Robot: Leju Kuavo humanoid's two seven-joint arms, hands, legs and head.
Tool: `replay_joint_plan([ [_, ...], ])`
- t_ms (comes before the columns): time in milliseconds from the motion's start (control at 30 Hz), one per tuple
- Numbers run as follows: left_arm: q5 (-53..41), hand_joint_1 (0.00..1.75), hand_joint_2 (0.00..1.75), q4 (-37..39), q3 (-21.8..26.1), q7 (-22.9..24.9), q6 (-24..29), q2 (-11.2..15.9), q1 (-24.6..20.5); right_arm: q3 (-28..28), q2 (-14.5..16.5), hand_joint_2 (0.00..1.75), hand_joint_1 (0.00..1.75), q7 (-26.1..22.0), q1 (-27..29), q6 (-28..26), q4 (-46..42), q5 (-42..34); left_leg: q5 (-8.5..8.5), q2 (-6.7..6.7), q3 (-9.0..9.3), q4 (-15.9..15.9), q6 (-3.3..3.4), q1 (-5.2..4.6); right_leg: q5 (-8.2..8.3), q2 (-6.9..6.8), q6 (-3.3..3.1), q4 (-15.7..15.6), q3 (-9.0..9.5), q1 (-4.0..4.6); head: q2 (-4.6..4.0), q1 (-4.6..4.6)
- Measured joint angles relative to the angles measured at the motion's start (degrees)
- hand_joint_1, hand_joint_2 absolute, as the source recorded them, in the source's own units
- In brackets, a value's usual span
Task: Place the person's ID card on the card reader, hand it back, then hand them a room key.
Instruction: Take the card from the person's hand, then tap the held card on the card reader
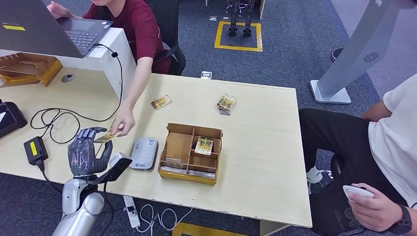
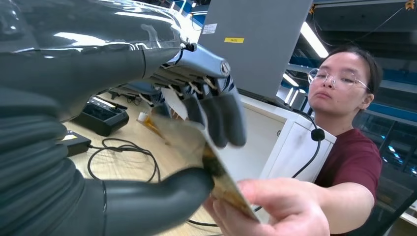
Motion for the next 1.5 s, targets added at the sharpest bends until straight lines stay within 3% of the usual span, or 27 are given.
replay_joint_plan([
  [500, 8.91, 1.75, 1.75, -0.31, 0.01, -4.05, -1.89, 0.05, 0.15, 1.09, -0.02, 1.75, 0.00, -0.02, -0.04, -0.04, 0.00, -0.66, 0.00, 0.00, 0.00, 0.00, 0.00, 0.00, 0.00, 0.00, 0.00, 0.00, 0.01, 0.00, 0.00, 0.00],
  [567, 13.27, 1.75, 1.75, -0.93, 0.02, -3.54, -6.52, -0.04, 0.22, 1.17, -0.02, 1.75, 0.00, 0.01, -0.04, -0.21, 0.00, -0.99, 0.00, -0.01, 0.00, 0.00, 0.00, 0.00, 0.00, -0.01, 0.00, 0.00, 0.01, 0.00, 0.00, 0.00],
  [767, 32.39, 1.75, 1.75, -5.07, 0.04, 5.09, -32.98, -0.48, 1.69, 1.30, -0.02, 1.75, 0.00, 0.14, -0.04, -0.65, 0.07, -2.30, 0.00, 0.00, -0.01, 0.00, 0.00, 0.00, 0.00, 0.00, 0.00, 0.00, 0.00, 0.00, 0.00, -0.01],
  [967, 42.27, 1.75, 1.75, -8.01, 0.10, 11.37, -43.43, 1.58, 3.33, 1.40, -0.02, 1.75, 0.00, 0.24, 0.03, -0.66, 0.13, -3.20, 0.00, 0.01, -0.01, 0.00, 0.00, 0.01, 0.00, 0.00, 0.00, 0.00, -0.03, 0.01, 0.00, -0.01],
  [1167, 36.92, 1.75, 1.75, -8.96, -1.10, 14.93, -42.22, 3.85, 3.81, 1.82, -0.02, 1.75, 0.00, 0.54, 0.08, -0.80, 0.15, -3.71, 0.00, 0.00, -0.01, 0.00, 0.00, 0.01, -0.01, 0.00, -0.01, 0.00, -0.04, 0.01, 0.00, -0.01],
  [1367, 31.45, 1.75, 1.75, -8.96, -3.09, 17.24, -39.09, 3.90, 3.10, 2.30, 0.01, 1.75, 0.00, 0.81, 0.06, -0.85, 0.15, -3.96, 0.00, 0.01, -0.01, 0.02, 0.00, 0.00, 0.00, 0.00, 0.00, 0.00, -0.03, -0.01, 0.00, -0.01],
  [1500, 22.30, 1.75, 1.75, -7.87, -4.27, 20.38, -33.83, 3.22, 1.50, 2.63, 0.01, 1.75, 0.00, 0.92, -0.05, -1.07, 0.15, -4.03, 0.00, -0.02, -0.02, 0.04, 0.00, -0.01, 0.00, -0.02, 0.00, -0.01, -0.03, -0.01, 0.00, 0.00],
])
